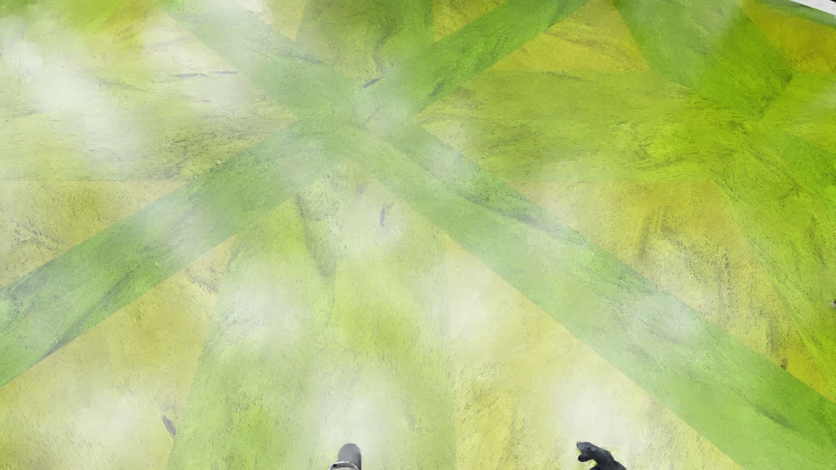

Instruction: Head to the green armchair

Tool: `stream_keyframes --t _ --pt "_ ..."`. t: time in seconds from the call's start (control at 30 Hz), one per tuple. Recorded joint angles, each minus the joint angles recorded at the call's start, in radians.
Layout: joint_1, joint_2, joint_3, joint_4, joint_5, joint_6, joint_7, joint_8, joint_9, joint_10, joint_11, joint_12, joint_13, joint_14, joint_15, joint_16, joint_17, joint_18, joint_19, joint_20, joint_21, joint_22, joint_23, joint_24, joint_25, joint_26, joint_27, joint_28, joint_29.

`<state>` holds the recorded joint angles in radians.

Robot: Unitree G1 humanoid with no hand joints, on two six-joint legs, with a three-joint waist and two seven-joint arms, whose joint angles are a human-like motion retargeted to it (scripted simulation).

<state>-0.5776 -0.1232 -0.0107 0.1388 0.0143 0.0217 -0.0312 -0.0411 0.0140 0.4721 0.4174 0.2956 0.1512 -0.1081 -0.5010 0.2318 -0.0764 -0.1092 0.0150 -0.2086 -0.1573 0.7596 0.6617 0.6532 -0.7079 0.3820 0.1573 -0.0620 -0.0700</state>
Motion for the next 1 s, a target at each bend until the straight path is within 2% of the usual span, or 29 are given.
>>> stream_keyframes --t 0.07,0.1,0.13,0.23,0.27,0.33,0.4,0.43,0.47,0.6,0.63,0.67,0.7,0.73,0.8,0.83,0.87,0.93,1.0 --pt "0.038 0.008 -0.004 -0.014 -0.044 -0.007 0.059 0.034 -0.001 0.042 0.060 -0.019 0.013 -0.038 -0.007 -0.016 -0.014 0.036 0.019 0.016 0.005 -0.009 0.017 0.008 0.004 0.005 0.016 0.020 0.006" --pt "0.062 -0.007 -0.006 -0.024 -0.066 -0.014 0.086 0.046 0.001 0.057 0.132 -0.039 0.029 -0.066 0.023 -0.022 -0.012 0.047 0.027 0.019 -0.001 -0.011 0.025 0.017 0.011 0.010 0.026 0.037 0.004" --pt "0.087 -0.045 -0.009 -0.033 -0.086 -0.022 0.112 0.063 0.005 0.063 0.235 -0.062 0.046 -0.094 0.081 -0.026 -0.008 0.050 0.038 0.016 -0.007 -0.015 0.033 0.030 0.018 0.013 0.035 0.049 0.005" --pt "0.177 -0.246 -0.021 -0.055 -0.108 -0.046 0.195 0.154 0.017 0.052 0.626 -0.134 0.090 -0.159 0.340 -0.014 -0.009 0.071 0.067 -0.014 0.016 -0.054 0.045 0.087 0.012 -0.022 0.057 0.056 0.045" --pt "0.210 -0.314 -0.025 -0.054 -0.141 -0.055 0.224 0.129 0.021 0.047 0.721 -0.157 0.104 -0.179 0.350 -0.002 -0.009 0.076 0.067 -0.020 0.024 -0.077 0.043 0.093 0.008 -0.036 0.058 0.061 0.061" --pt "0.271 -0.425 -0.042 -0.053 -0.218 -0.070 0.275 0.018 0.025 0.032 0.779 -0.200 0.125 -0.215 0.329 0.027 0.002 0.081 0.027 -0.021 0.026 -0.131 0.046 0.088 0.010 -0.053 0.063 0.067 0.071" --pt "0.330 -0.505 -0.065 -0.057 -0.228 -0.076 0.321 -0.085 0.021 0.006 0.691 -0.234 0.142 -0.251 0.307 0.047 0.002 0.082 0.040 -0.014 0.017 -0.199 0.046 0.086 0.012 -0.067 0.068 0.067 0.082" --pt "0.361 -0.537 -0.073 -0.060 -0.209 -0.077 0.347 -0.120 0.018 -0.007 0.609 -0.246 0.149 -0.273 0.303 0.051 0.000 0.080 0.063 -0.005 0.009 -0.239 0.043 0.084 0.013 -0.076 0.070 0.070 0.083" --pt "0.392 -0.556 -0.079 -0.064 -0.193 -0.077 0.372 -0.157 0.014 -0.017 0.506 -0.258 0.156 -0.296 0.299 0.051 -0.001 0.077 0.108 0.003 -0.006 -0.277 0.039 0.076 0.019 -0.085 0.073 0.077 0.076" --pt "0.498 -0.510 -0.092 -0.078 -0.166 -0.074 0.436 -0.395 -0.005 -0.049 0.042 -0.355 0.188 -0.362 0.324 0.045 0.036 0.040 0.140 -0.035 -0.062 -0.308 0.040 0.019 0.048 -0.088 0.097 0.081 0.037" --pt "0.525 -0.492 -0.096 -0.076 -0.153 -0.070 0.442 -0.407 -0.008 -0.045 0.014 -0.378 0.200 -0.370 0.341 0.039 0.043 0.024 0.056 -0.053 -0.060 -0.284 0.048 0.017 0.044 -0.083 0.098 0.082 0.045" --pt "0.549 -0.480 -0.100 -0.071 -0.142 -0.066 0.441 -0.397 -0.009 -0.022 0.038 -0.395 0.211 -0.367 0.323 0.029 0.047 0.002 -0.076 -0.071 -0.054 -0.248 0.057 0.018 0.038 -0.076 0.098 0.090 0.057" --pt "0.561 -0.466 -0.104 -0.057 -0.131 -0.062 0.433 -0.382 -0.010 0.025 0.067 -0.405 0.218 -0.340 0.301 0.014 0.052 -0.025 -0.165 -0.084 -0.048 -0.200 0.068 0.017 0.030 -0.066 0.099 0.104 0.069" --pt "0.557 -0.446 -0.107 -0.039 -0.119 -0.058 0.412 -0.367 -0.010 0.100 0.093 -0.403 0.220 -0.278 0.275 -0.001 0.057 -0.040 -0.191 -0.090 -0.041 -0.144 0.081 0.012 0.020 -0.053 0.102 0.117 0.079" --pt "0.485 -0.385 -0.108 0.007 -0.096 -0.050 0.345 -0.347 -0.007 0.331 0.110 -0.380 0.209 -0.054 0.213 -0.017 0.063 -0.107 -0.173 -0.114 -0.021 -0.024 0.100 0.001 -0.003 -0.029 0.100 0.097 0.102" --pt "0.420 -0.348 -0.103 0.028 -0.085 -0.045 0.303 -0.337 -0.005 0.478 0.101 -0.369 0.200 0.049 0.192 -0.014 0.060 -0.088 -0.160 -0.141 -0.008 0.032 0.098 0.004 -0.015 -0.025 0.086 0.054 0.118" --pt "0.350 -0.312 -0.094 0.055 -0.073 -0.039 0.281 -0.325 -0.002 0.618 0.087 -0.355 0.187 0.087 0.174 -0.008 0.052 -0.064 -0.145 -0.163 0.006 0.077 0.089 0.008 -0.024 -0.023 0.068 0.007 0.129" --pt "0.206 -0.242 -0.069 0.088 -0.044 -0.025 0.249 -0.287 0.004 0.804 0.053 -0.299 0.143 0.028 0.147 -0.004 0.026 -0.037 -0.113 -0.146 0.027 0.120 0.064 -0.010 -0.040 -0.010 0.041 -0.025 0.110" --pt "0.064 -0.171 -0.045 0.101 -0.025 -0.017 0.230 -0.240 0.005 0.820 0.006 -0.218 0.093 0.015 0.128 -0.008 0.012 -0.027 -0.081 -0.088 0.022 0.115 0.027 -0.045 -0.035 -0.005 0.033 0.018 0.057"
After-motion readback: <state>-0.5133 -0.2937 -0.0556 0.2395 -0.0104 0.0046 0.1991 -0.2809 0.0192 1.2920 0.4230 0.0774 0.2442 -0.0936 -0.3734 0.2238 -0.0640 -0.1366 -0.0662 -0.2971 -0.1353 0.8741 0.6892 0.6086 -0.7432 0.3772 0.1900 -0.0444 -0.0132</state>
